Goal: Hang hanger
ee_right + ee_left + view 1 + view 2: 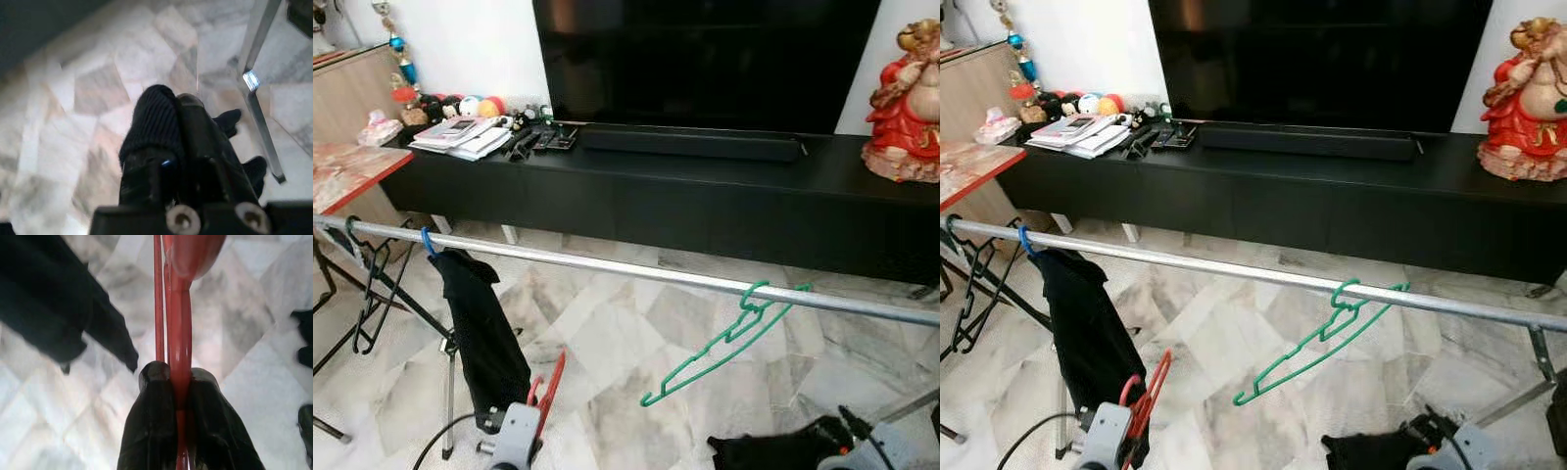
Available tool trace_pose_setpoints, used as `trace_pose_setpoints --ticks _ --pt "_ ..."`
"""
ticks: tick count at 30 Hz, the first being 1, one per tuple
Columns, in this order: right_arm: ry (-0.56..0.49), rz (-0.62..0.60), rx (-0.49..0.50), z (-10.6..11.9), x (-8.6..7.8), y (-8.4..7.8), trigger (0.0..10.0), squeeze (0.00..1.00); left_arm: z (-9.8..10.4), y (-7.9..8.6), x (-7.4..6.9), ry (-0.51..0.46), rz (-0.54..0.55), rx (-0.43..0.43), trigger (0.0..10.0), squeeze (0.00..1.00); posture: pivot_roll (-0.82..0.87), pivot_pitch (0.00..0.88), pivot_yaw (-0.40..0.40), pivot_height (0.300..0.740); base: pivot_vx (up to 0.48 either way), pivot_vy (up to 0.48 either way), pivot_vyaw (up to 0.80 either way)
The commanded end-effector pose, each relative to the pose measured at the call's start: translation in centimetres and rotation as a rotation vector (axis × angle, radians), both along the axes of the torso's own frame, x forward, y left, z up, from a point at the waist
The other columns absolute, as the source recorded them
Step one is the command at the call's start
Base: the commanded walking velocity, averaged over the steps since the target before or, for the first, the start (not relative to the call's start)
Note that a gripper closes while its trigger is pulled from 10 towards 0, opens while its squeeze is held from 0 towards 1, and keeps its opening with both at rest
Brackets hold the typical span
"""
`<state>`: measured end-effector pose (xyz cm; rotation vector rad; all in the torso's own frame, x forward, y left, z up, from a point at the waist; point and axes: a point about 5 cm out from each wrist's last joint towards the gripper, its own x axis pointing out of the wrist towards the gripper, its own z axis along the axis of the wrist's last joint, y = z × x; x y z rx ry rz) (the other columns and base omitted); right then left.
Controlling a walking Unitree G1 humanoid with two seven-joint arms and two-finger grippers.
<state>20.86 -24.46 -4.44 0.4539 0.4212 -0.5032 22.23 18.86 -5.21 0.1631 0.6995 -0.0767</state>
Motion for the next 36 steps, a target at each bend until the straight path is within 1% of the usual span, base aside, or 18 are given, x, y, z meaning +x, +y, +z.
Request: trace_pose_setpoints --ticks 1,3,4,5,6,7,10,11,13,14,15,20,22,23,27,30,34,36 --pt "0.074 0.088 0.002 -0.9 -0.5 0.9 10.0 0.0 -0.5 0.8 -0.6 0.042 0.059 0.0 10.0 0.0 -0.06 0.007 0.064 0.74 0.0 0.0 0.0" --pt "0.146 0.174 -0.023 -1.6 -1.1 1.6 10.0 0.0 -1.1 1.1 -1.2 0.087 0.105 -0.01 10.0 0.0 -0.05 0.008 0.063 0.74 0.0 0.0 0.0" --pt "0.157 0.189 -0.028 -1.7 -1.2 1.8 10.0 0.0 -1.2 1.1 -1.3 0.096 0.112 -0.011 10.0 0.0 -0.05 0.008 0.063 0.74 0.0 0.0 0.0" --pt "0.194 0.264 -0.057 -2.0 -1.4 2.3 10.0 0.0 -1.6 1.3 -1.9 0.135 0.137 -0.006 10.0 0.0 -0.05 0.012 0.063 0.74 0.0 0.0 0.0" --pt "0.194 0.264 -0.057 -2.0 -1.4 2.3 10.0 0.0 -1.6 1.3 -1.9 0.135 0.137 -0.006 10.0 0.0 -0.05 0.012 0.063 0.74 0.0 0.0 0.0" --pt "0.229 0.343 -0.084 -2.3 -1.6 2.8 10.0 0.0 -2.1 1.5 -2.6 0.173 0.167 -0.01 10.0 0.0 -0.06 0.015 0.064 0.74 0.0 0.0 0.0" --pt "0.281 0.426 -0.108 -2.8 -2.2 3.4 10.0 0.0 -2.7 1.6 -3.6 0.229 0.156 0.013 10.0 0.0 -0.06 0.019 0.063 0.74 0.0 0.354 0.0" --pt "0.281 0.426 -0.108 -2.8 -2.2 3.4 10.0 0.0 -2.7 1.6 -3.6 0.229 0.156 0.013 10.0 0.0 -0.06 0.019 0.063 0.74 0.0 0.405 0.0" --pt "0.298 0.411 -0.099 -3.1 -2.7 3.4 10.0 0.0 -3.1 1.6 -4.4 0.264 0.165 0.02 10.0 0.0 -0.06 0.019 0.063 0.74 0.0 0.469 0.0" --pt "0.298 0.411 -0.099 -3.1 -2.7 3.4 10.0 0.0 -3.1 1.6 -4.4 0.264 0.165 0.02 10.0 0.0 -0.06 0.019 0.063 0.74 0.0 0.469 0.0" --pt "0.303 0.406 -0.094 -3.2 -2.9 3.5 10.0 0.0 -3.3 1.4 -4.7 0.279 0.162 0.023 10.0 0.0 -0.06 0.019 0.063 0.74 0.0 0.469 0.0" --pt "0.319 0.411 -0.089 -3.5 -3.5 3.4 10.0 0.0 -3.8 0.7 -5.5 0.309 0.158 0.019 10.0 0.0 -0.06 0.025 0.062 0.74 0.0 0.469 0.0" --pt "0.337 0.414 -0.085 -3.7 -4.2 2.7 10.0 0.0 -4.2 0.1 -6.1 0.334 0.154 0.017 10.0 0.0 -0.05 0.024 0.059 0.74 0.0 0.469 0.0" --pt "0.337 0.414 -0.085 -3.7 -4.2 2.7 10.0 0.0 -4.2 0.1 -6.1 0.334 0.154 0.017 10.0 0.0 -0.05 0.024 0.059 0.74 0.0 0.469 0.0" --pt "0.357 0.413 -0.083 -3.7 -5.1 1.3 10.0 0.0 -4.4 -0.3 -6.4 0.355 0.144 0.018 10.0 0.0 -0.05 0.024 0.058 0.74 0.0 0.465 0.0" --pt "0.368 0.408 -0.081 -3.7 -5.2 0.8 10.0 0.0 -4.4 -0.4 -6.4 0.36 0.14 0.019 10.0 0.0 -0.05 0.023 0.058 0.74 0.0 0.466 0.0" --pt "0.379 0.409 -0.075 -3.8 -5.0 1.1 10.0 0.0 -4.4 -0.5 -6.3 0.363 0.136 0.023 10.0 0.0 -0.05 0.024 0.057 0.74 0.0 0.467 0.0" --pt "0.386 0.414 -0.067 -3.9 -4.7 1.9 10.0 0.0 -4.4 -0.5 -6.2 0.364 0.134 0.025 10.0 0.0 -0.05 0.024 0.056 0.74 0.0 0.465 0.0"
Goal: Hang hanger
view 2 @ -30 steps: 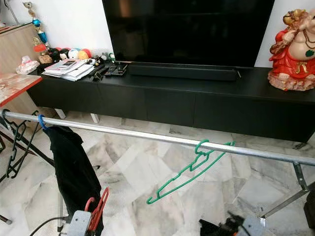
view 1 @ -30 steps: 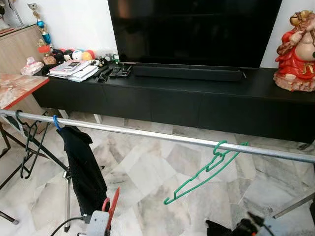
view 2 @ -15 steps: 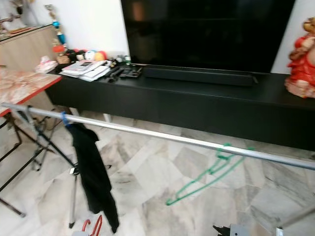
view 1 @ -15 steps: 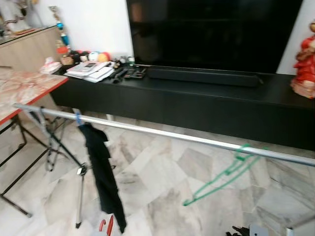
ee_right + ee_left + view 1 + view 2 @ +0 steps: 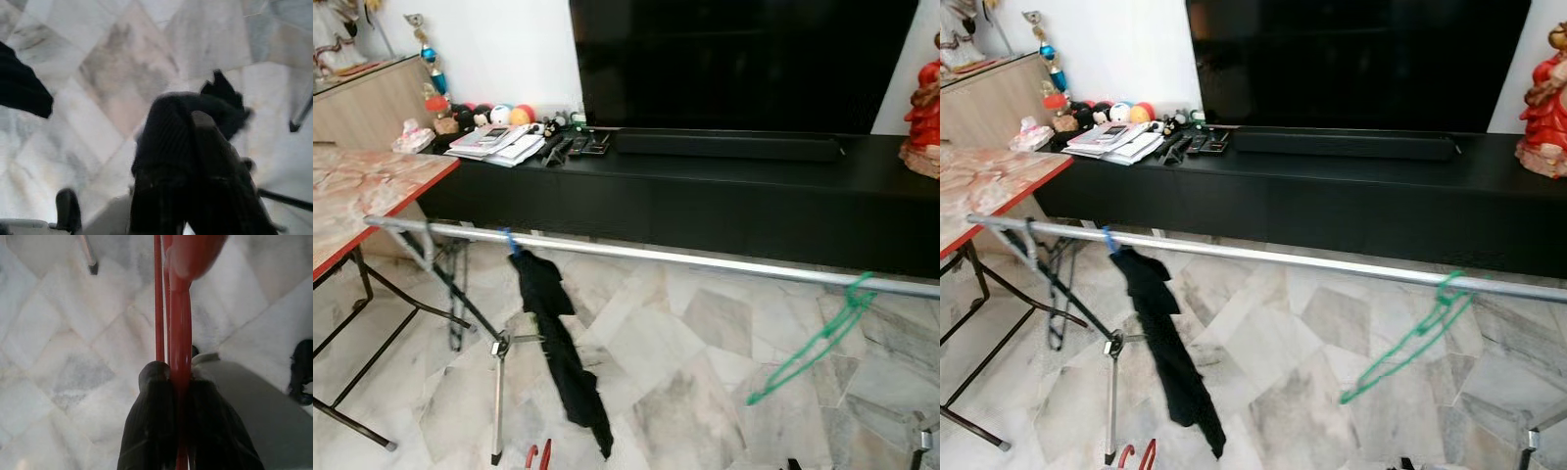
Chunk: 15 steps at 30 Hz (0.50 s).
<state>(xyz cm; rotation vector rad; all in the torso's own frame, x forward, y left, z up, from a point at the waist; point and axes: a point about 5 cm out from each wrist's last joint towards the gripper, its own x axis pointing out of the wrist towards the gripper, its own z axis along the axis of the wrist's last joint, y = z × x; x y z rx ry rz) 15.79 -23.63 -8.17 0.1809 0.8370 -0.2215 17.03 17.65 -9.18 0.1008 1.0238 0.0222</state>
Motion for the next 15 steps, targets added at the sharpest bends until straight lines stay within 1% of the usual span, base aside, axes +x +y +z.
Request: trace_pose_setpoints --ticks 1,4,12,15 --pt "0.008 0.019 0.021 -0.2 0.4 1.2 10.0 0.0 -0.4 0.7 -1.0 0.05 -0.002 0.027 10.0 0.0 -0.05 0.024 0.056 0.74 0.0 0.465 0.0" --pt "0.014 0.021 0.028 -0.2 0.9 1.9 10.0 0.0 -0.2 1.1 -0.7 0.049 -0.002 0.031 10.0 0.0 -0.05 0.025 0.057 0.74 0.0 0.465 0.0" --pt "0.014 0.021 0.031 0.1 1.9 2.4 10.0 0.0 0.0 1.2 -0.2 0.046 -0.009 0.031 10.0 0.0 -0.05 0.025 0.059 0.74 0.0 0.465 0.0" --pt "0.013 0.019 0.031 0.0 1.7 2.3 10.0 0.0 0.1 1.2 0.0 0.043 -0.012 0.03 10.0 0.0 -0.05 0.025 0.059 0.74 0.0 0.464 0.0"
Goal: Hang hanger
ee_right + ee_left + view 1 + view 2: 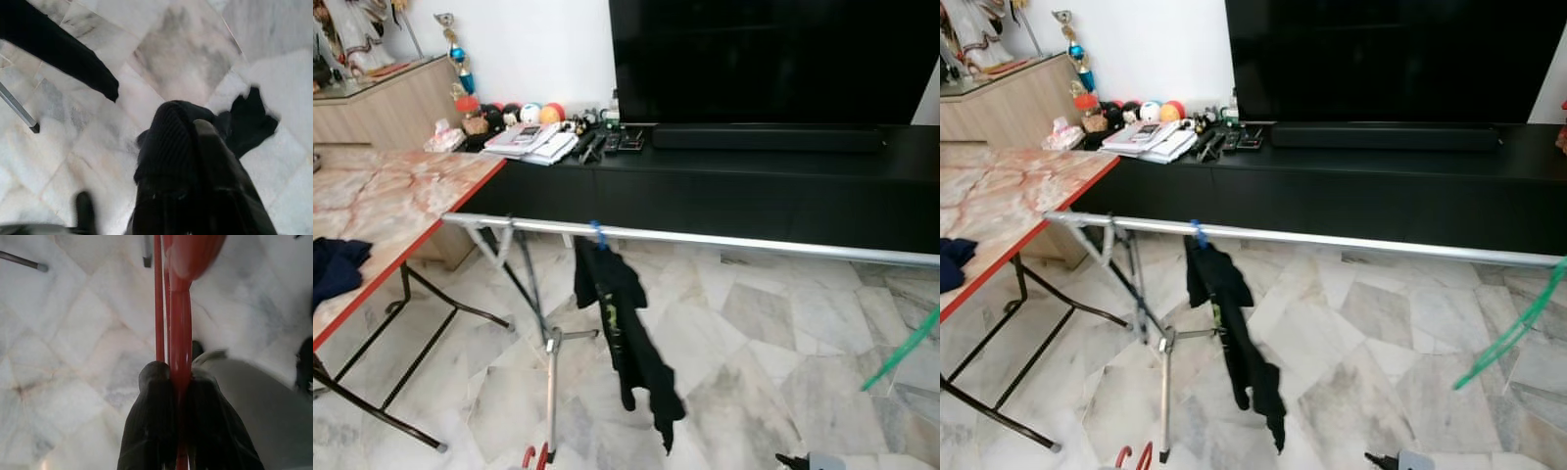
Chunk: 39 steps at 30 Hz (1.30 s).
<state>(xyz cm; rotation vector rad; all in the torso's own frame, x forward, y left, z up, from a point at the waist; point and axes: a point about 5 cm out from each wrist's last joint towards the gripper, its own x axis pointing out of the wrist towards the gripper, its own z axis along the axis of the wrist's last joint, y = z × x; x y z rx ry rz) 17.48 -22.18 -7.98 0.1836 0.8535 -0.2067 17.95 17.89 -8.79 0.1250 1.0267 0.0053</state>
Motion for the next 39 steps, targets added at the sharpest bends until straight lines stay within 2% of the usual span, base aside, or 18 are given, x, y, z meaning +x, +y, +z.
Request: trace_pose_setpoints --ticks 1,9,23,32,39 --pt "-0.002 0.005 0.021 -0.17 -0.08 0.74 10.0 0.0 -0.33 0.96 -0.93 0.038 0.013 0.019 10.0 0.0 -0.05 0.025 0.06 0.74 0.0 0.461 0.0" --pt "-0.003 -0.006 0.027 -0.21 -0.2 0.68 10.0 0.0 -0.35 0.94 -1.0 0.035 -0.01 0.025 10.0 0.0 -0.04 0.027 0.061 0.74 0.0 0.092 0.0" --pt "-0.004 -0.009 0.032 -0.25 -0.24 0.8 10.0 0.0 -0.36 0.87 -1.02 0.036 -0.03 0.022 10.0 0.0 -0.04 0.029 0.062 0.74 0.0 0.0 -0.78" --pt "-0.006 -0.012 0.031 -0.25 -0.23 0.84 10.0 0.0 -0.38 0.89 -1.07 0.038 -0.031 0.016 10.0 0.0 -0.04 0.027 0.064 0.74 0.0 0.0 0.0" --pt "-0.013 -0.015 0.033 -0.23 -0.21 0.88 10.0 0.0 -0.39 0.93 -1.09 0.038 -0.032 0.014 10.0 0.0 -0.04 0.023 0.066 0.74 -0.326 0.0 0.0"
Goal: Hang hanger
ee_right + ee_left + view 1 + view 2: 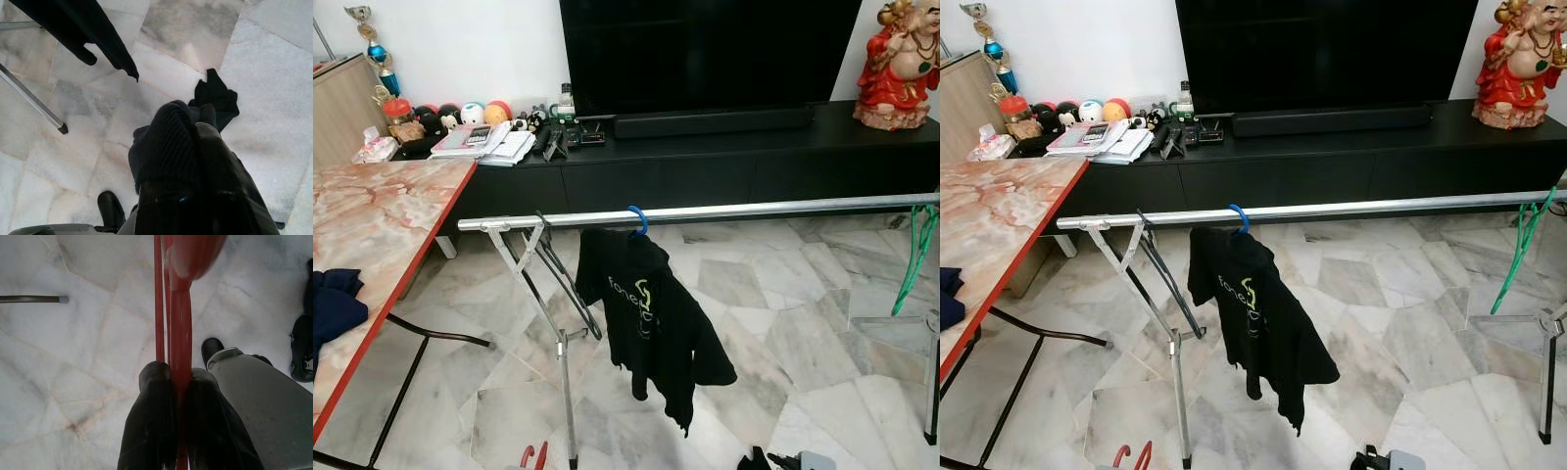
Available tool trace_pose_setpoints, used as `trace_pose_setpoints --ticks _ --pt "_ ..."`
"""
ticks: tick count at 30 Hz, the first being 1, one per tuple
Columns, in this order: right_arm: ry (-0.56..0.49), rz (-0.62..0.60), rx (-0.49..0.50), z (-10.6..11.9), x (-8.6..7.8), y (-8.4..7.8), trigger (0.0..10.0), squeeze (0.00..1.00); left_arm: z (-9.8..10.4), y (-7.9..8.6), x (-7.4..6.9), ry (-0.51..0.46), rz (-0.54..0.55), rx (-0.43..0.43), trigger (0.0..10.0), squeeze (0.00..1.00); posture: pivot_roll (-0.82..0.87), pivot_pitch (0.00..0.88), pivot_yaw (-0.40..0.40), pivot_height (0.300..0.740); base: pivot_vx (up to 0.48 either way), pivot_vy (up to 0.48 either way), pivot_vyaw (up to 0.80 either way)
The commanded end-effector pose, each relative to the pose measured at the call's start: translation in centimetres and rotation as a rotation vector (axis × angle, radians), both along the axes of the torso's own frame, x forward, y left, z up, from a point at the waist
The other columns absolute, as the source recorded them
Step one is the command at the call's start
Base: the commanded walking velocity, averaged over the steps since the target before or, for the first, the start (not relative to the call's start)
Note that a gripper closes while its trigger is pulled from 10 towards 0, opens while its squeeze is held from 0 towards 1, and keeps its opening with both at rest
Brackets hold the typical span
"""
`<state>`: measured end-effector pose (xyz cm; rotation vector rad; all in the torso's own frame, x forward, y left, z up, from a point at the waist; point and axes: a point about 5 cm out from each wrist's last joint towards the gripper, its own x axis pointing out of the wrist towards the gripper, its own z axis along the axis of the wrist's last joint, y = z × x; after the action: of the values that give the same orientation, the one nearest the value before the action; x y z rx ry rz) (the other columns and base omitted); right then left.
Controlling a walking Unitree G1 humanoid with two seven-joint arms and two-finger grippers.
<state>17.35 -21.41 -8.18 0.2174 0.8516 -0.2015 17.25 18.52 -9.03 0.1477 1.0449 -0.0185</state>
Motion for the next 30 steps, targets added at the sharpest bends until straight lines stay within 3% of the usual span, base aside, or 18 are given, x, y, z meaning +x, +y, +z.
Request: trace_pose_setpoints --ticks 1,24,30 --pt "-0.009 -0.007 0.002 -0.03 -0.08 0.11 10.0 0.0 -0.15 0.3 -0.4 0.018 -0.003 0.006 10.0 0.0 -0.04 0.023 0.066 0.74 -0.352 0.0 0.0" --pt "-0.067 -0.052 0.012 0.26 0.19 0.03 10.0 0.0 -0.16 0.39 -0.47 0.017 -0.003 0.01 10.0 0.0 -0.04 0.023 0.064 0.74 -0.356 0.0 0.0" --pt "-0.099 -0.062 0.018 0.45 0.35 -0.04 10.0 0.0 0.14 0.6 0.12 -0.013 -0.012 0.022 10.0 0.0 -0.04 0.026 0.062 0.74 -0.36 0.0 0.0"
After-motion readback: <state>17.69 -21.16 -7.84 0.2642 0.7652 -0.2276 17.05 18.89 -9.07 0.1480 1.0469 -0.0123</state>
